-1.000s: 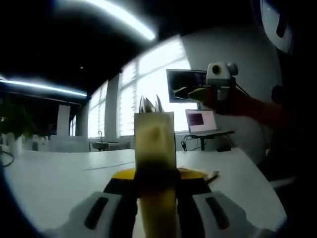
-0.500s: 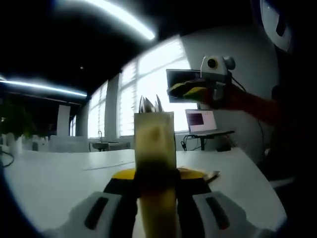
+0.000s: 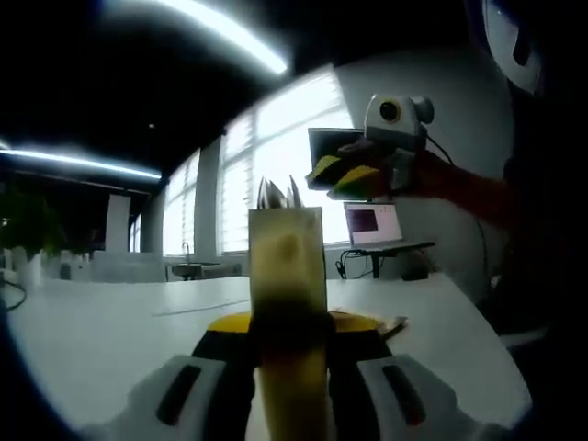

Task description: Extract single mask from mask box in order stack masks on table

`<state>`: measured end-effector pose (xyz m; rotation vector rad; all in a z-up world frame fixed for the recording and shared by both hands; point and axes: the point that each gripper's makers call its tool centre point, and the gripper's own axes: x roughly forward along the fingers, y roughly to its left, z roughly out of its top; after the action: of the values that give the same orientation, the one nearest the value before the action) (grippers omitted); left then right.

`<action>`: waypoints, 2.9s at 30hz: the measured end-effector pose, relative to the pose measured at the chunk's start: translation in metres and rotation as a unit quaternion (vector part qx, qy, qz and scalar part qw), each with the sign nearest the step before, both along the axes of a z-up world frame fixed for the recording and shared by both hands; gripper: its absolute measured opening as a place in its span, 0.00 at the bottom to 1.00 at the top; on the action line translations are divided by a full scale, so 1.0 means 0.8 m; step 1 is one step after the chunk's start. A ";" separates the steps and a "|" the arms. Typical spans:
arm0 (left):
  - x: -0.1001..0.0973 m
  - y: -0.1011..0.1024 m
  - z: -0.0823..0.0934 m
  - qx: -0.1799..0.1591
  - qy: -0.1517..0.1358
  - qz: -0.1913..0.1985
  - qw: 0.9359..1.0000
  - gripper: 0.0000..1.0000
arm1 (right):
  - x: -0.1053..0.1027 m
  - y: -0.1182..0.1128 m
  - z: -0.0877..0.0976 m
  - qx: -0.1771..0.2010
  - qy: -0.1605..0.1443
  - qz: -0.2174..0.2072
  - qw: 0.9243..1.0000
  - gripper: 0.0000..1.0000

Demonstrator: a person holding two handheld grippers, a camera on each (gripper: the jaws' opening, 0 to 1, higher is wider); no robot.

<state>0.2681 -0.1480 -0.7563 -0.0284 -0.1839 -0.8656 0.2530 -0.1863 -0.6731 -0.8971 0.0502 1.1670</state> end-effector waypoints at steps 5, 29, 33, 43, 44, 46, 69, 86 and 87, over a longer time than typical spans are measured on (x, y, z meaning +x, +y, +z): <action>0.000 0.000 0.000 0.000 0.000 0.000 1.000 0.32 | 0.005 0.002 -0.003 -0.025 -0.013 0.007 1.000 0.11; 0.001 0.001 0.000 0.001 0.000 0.000 1.000 0.32 | 0.014 0.008 -0.020 -0.085 -0.016 0.033 0.996 0.09; 0.001 0.001 0.000 0.000 0.000 0.000 1.000 0.32 | 0.013 0.008 -0.021 -0.094 -0.015 0.037 0.995 0.08; 0.001 0.001 0.000 0.000 0.000 0.000 1.000 0.32 | 0.012 0.011 -0.023 -0.159 -0.032 0.053 0.985 0.08; 0.001 0.001 0.000 0.000 0.000 0.000 1.000 0.32 | 0.013 0.011 -0.023 -0.168 -0.037 0.055 0.984 0.08; 0.001 0.001 0.000 0.000 0.000 0.000 1.000 0.32 | 0.014 0.012 -0.024 -0.176 -0.039 0.056 0.982 0.08; -0.001 0.000 0.000 0.003 -0.002 0.003 1.000 0.32 | 0.015 0.015 -0.037 -0.284 0.010 0.098 0.954 0.04; 0.000 0.000 0.000 0.004 -0.002 0.003 1.000 0.32 | 0.011 0.017 -0.038 -0.295 0.100 0.115 0.943 0.04; 0.000 0.000 0.000 0.004 -0.002 0.003 1.000 0.32 | 0.011 0.017 -0.038 -0.293 0.101 0.116 0.944 0.04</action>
<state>0.2678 -0.1482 -0.7565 -0.0181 -0.1843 -0.8614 0.2621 -0.1723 -0.7034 -1.3276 0.4920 1.4956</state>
